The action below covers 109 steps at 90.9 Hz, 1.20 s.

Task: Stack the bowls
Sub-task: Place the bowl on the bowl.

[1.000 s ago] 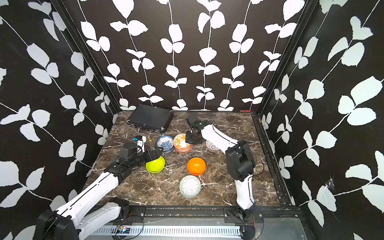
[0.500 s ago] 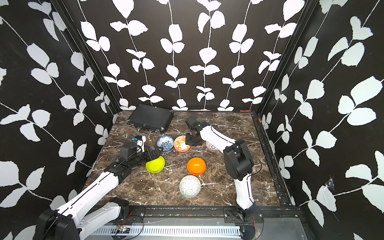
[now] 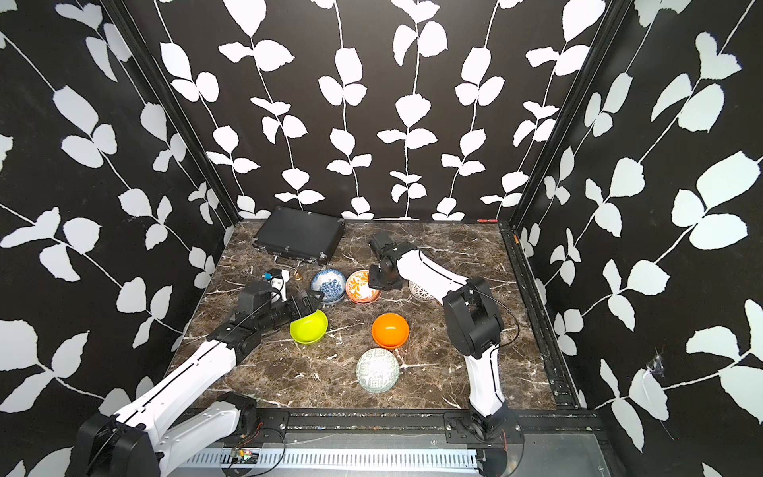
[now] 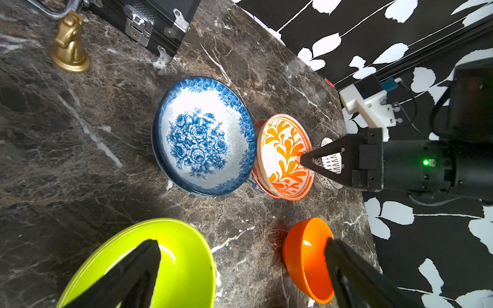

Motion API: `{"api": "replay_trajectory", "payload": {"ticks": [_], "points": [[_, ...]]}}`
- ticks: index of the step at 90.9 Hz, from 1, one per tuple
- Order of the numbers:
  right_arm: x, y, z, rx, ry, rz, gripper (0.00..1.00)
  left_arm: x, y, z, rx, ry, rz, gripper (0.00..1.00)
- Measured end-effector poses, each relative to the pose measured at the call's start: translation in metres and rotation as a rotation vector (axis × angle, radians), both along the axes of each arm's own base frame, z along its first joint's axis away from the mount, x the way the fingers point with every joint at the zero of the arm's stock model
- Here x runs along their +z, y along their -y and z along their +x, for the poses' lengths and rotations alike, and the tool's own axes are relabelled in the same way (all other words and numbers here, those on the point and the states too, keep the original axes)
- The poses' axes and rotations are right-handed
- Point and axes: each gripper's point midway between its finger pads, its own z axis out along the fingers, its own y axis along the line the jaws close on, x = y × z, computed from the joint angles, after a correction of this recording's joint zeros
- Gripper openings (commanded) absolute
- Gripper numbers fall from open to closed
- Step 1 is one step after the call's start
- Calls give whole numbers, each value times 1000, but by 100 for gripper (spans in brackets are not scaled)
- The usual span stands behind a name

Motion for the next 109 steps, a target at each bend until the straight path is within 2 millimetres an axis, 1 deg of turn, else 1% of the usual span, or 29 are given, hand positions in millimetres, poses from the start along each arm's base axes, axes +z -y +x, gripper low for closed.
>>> {"api": "replay_trajectory", "payload": {"ticks": [54, 67, 75, 82, 96, 109], "points": [[-6, 0, -3, -8, -18, -11, 0, -1, -1, 0, 2, -2, -3, 99], [-6, 1, -4, -18, -26, -11, 10, -1, -1, 1, 5, -3, -4, 99], [-7, 2, -4, -25, -32, -13, 20, -1, -2, 1, 7, -3, -5, 99], [-7, 2, -5, -24, -33, -14, 26, -1, -2, 1, 7, -3, -5, 99], [-5, 1, -6, -22, -31, -12, 31, -2, -2, 1, 8, -3, -5, 99], [-1, 3, -6, -26, -22, -18, 33, -2, -2, 1, 8, -4, -5, 99]]}}
